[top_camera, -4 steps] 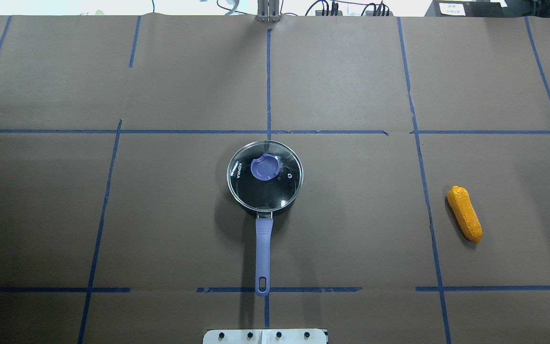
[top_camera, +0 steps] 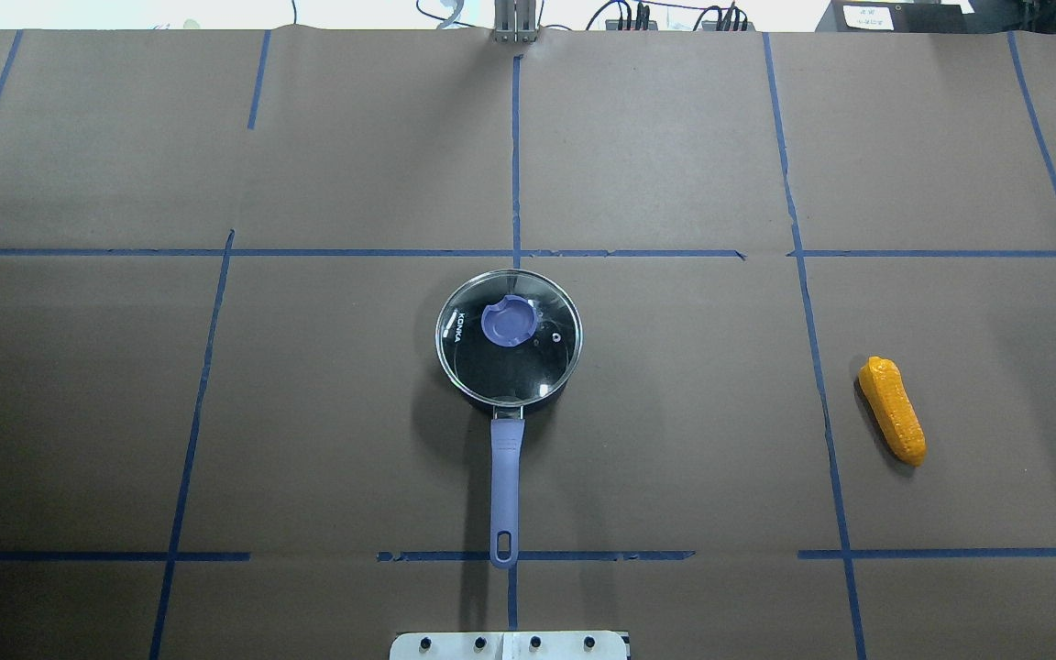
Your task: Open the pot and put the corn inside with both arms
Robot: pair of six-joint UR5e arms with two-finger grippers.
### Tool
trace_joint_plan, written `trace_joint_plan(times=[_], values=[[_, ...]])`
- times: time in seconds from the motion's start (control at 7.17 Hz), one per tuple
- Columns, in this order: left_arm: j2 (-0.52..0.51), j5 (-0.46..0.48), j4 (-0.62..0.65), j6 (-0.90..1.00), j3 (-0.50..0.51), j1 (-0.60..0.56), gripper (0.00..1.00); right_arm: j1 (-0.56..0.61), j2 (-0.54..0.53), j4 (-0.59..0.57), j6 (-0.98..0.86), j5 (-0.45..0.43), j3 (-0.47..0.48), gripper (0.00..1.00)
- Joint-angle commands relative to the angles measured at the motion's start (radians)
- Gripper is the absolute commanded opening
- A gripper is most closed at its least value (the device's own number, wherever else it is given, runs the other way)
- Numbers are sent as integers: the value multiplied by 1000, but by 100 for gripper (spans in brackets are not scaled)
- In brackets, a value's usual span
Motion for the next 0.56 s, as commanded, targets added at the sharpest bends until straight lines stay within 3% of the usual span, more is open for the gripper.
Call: trace_joint_plan(times=[0.0,0.42], values=[[2,0,-1,-13,-11,0,100,-1,8,1,-1,-8,3,100],[-1,-13,-8,-31,-21,0,100,-1,8,1,2,-1,2,100]])
